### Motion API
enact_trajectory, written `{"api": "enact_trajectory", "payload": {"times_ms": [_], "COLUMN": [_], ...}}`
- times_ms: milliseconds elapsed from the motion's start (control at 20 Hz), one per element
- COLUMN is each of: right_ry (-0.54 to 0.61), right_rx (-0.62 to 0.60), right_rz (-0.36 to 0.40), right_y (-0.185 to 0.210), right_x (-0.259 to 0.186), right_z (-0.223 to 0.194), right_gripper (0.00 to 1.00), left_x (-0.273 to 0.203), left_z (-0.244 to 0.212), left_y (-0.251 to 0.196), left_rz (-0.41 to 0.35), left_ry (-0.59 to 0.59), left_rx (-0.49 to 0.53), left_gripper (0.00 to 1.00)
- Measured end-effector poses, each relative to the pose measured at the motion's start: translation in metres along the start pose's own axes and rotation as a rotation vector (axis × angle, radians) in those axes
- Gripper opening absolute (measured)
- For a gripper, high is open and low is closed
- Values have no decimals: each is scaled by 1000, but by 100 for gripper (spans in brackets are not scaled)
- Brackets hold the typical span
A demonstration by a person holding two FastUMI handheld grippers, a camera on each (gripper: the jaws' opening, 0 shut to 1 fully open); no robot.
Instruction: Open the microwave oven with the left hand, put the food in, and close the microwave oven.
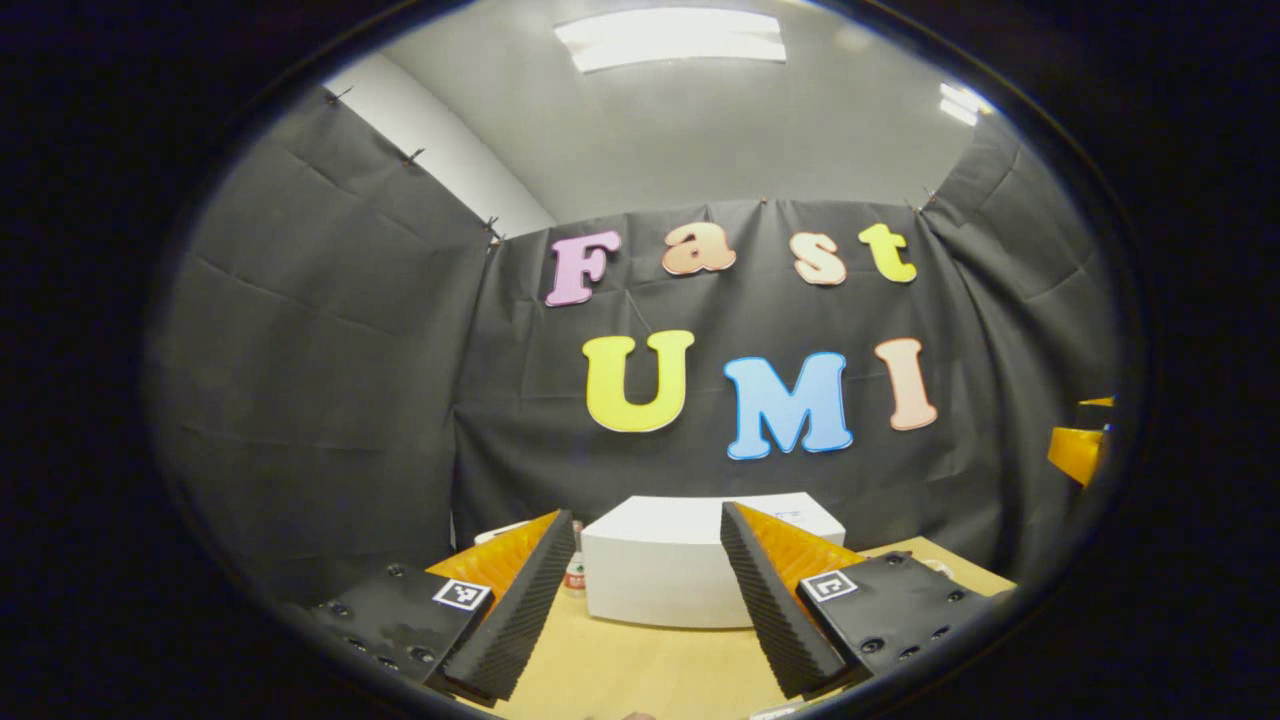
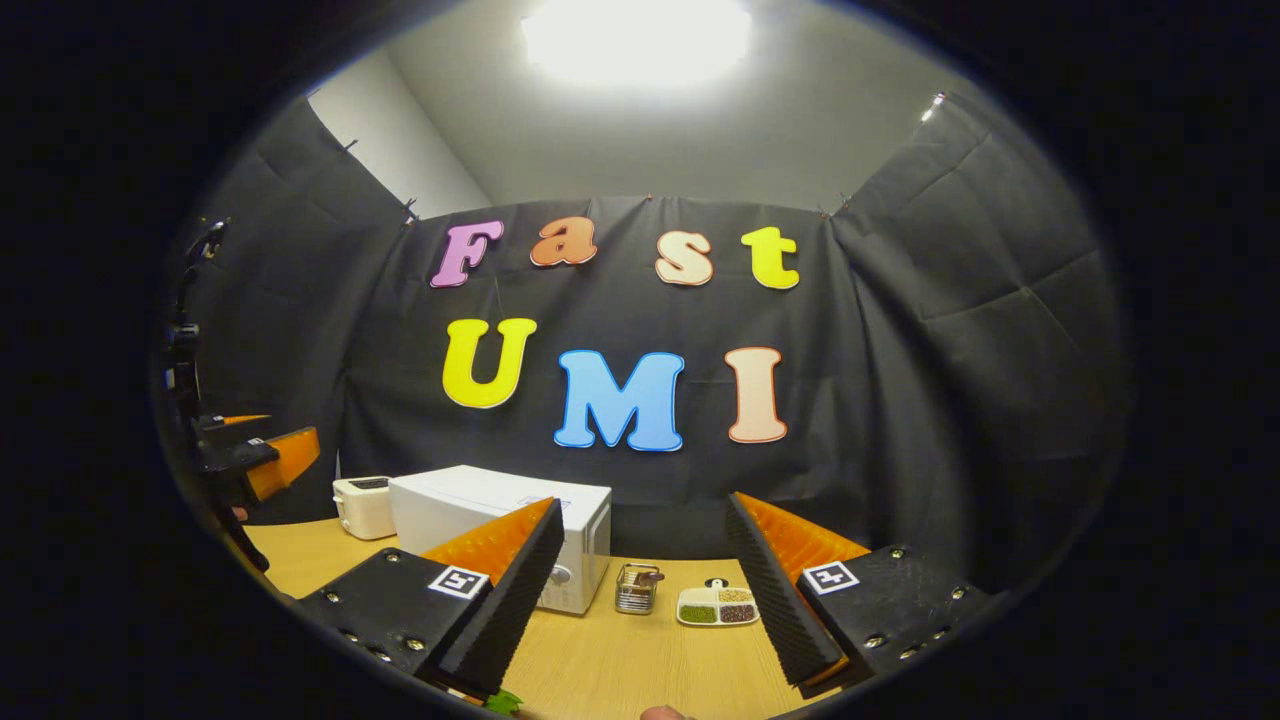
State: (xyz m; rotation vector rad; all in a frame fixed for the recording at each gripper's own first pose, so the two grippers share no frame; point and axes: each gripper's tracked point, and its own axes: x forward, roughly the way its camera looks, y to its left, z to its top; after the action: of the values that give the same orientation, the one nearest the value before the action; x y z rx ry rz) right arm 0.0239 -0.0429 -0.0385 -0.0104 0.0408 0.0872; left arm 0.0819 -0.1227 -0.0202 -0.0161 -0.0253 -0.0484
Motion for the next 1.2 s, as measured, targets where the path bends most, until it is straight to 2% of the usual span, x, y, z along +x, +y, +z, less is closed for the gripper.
{"api": "enact_trajectory", "payload": {"times_ms": [50,100,350,450,550,650,800,850,900,1050,1200], "right_ry": [-6,-10,-3,13,4,14,29,34,39,51,61], "right_rx": [6,-2,-27,-33,-31,-35,-55,-73,-84,-92,-104], "right_rz": [8,13,-22,-52,-88,-125,-200,-222,-238,-274,-300], "right_y": [2,4,3,0,-2,-6,-18,-22,-22,-24,-24], "right_x": [0,4,19,25,30,34,39,40,40,43,46], "right_z": [2,1,4,0,5,1,-1,-2,-3,-3,-5], "right_gripper": [98,98,98,98,98,98,98,98,98,98,98], "left_x": [14,24,88,110,128,144,167,173,179,195,204], "left_z": [-8,-11,-53,-73,-95,-116,-146,-157,-170,-205,-239], "left_y": [-8,-15,-56,-75,-94,-113,-139,-148,-155,-171,-187], "left_rz": [-13,-23,-109,-151,-191,-229,-277,-291,-300,-326,-362], "left_ry": [-2,-12,2,23,44,66,94,109,131,183,231], "left_rx": [6,13,18,15,5,4,7,0,-7,-2,24], "left_gripper": [100,93,97,93,100,100,94,100,94,97,97]}}
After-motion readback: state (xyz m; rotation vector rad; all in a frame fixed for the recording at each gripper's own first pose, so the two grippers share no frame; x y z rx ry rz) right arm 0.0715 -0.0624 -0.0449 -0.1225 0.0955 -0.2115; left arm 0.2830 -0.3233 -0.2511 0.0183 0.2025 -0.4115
